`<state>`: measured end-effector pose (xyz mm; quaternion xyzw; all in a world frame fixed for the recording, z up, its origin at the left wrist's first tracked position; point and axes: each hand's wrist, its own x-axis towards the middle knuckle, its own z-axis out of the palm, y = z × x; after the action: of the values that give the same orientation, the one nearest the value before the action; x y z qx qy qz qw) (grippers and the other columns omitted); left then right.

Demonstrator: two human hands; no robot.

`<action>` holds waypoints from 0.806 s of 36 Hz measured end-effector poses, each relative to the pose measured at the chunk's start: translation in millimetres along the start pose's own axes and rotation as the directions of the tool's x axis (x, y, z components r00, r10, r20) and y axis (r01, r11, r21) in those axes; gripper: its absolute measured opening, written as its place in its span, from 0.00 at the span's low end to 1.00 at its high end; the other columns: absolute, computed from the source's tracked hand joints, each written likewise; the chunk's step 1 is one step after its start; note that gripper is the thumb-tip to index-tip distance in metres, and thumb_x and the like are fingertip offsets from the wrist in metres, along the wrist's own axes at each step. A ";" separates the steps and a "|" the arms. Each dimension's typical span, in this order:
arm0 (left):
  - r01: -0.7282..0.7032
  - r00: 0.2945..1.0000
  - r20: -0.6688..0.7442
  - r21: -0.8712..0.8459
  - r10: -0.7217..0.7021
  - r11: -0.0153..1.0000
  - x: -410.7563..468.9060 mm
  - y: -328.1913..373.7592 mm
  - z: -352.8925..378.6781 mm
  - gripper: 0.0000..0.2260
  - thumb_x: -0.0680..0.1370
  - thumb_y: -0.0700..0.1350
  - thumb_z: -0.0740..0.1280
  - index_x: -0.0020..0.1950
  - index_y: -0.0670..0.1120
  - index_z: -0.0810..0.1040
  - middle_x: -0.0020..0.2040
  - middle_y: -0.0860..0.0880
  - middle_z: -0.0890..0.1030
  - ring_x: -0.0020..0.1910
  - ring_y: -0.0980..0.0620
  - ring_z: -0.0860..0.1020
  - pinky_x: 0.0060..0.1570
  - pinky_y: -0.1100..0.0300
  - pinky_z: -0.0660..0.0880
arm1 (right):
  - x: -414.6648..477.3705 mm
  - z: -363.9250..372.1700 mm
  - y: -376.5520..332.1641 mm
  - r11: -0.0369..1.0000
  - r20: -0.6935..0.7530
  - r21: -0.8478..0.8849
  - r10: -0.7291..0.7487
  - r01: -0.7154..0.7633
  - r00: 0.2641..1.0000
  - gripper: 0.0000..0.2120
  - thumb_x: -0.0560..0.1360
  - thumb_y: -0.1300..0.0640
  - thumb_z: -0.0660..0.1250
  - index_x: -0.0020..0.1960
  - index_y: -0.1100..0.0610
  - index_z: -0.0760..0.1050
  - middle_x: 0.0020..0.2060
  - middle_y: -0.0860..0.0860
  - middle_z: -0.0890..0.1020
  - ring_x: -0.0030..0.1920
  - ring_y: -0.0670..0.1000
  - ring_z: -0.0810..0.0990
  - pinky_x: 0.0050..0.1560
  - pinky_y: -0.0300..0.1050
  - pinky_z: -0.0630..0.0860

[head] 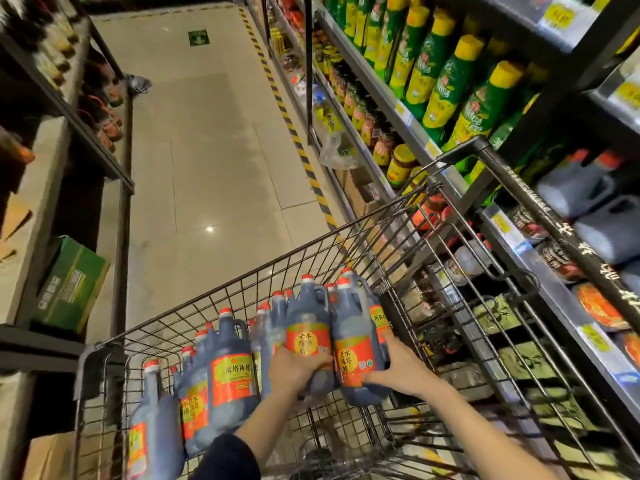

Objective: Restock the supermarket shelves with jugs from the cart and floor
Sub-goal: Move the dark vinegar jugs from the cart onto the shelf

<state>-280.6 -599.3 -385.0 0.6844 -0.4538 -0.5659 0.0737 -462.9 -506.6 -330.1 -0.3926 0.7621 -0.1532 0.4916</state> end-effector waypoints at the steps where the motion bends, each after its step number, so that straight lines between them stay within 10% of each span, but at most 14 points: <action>1: 0.013 1.000 0.021 -0.014 -0.012 1.000 -0.3 1.8 -3.1 0.38 0.44 0.58 0.78 0.50 0.44 0.77 0.44 0.45 0.83 0.43 0.47 0.82 0.47 0.49 0.81 | 1.5 4.9 0.2 1.000 0.003 0.021 0.022 -0.022 1.000 0.27 0.63 0.55 0.78 0.54 0.43 0.66 0.50 0.46 0.79 0.51 0.45 0.78 0.54 0.42 0.76; 8: 0.062 0.989 0.142 -0.114 -0.045 0.992 -3.0 17.1 -18.9 0.34 0.51 0.51 0.81 0.53 0.42 0.76 0.49 0.42 0.83 0.48 0.44 0.82 0.49 0.47 0.81 | 20.5 61.4 15.7 0.983 -0.142 -0.056 0.165 -0.175 0.976 0.62 0.51 0.34 0.77 0.73 0.52 0.47 0.64 0.51 0.67 0.59 0.58 0.75 0.57 0.53 0.76; 29: 0.060 0.971 0.238 -0.110 -0.033 0.992 -16.0 35.2 -28.5 0.16 0.68 0.44 0.77 0.45 0.49 0.70 0.41 0.51 0.76 0.41 0.55 0.75 0.34 0.63 0.71 | 22.6 57.6 7.4 0.956 -0.230 0.007 0.287 -0.294 0.930 0.49 0.52 0.39 0.77 0.66 0.53 0.59 0.55 0.52 0.76 0.54 0.55 0.78 0.50 0.47 0.77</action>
<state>-274.7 -620.1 -342.1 0.6174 -0.4094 -0.6701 0.0458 -420.8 -510.0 -376.0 -0.2620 0.8653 -0.1125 0.4122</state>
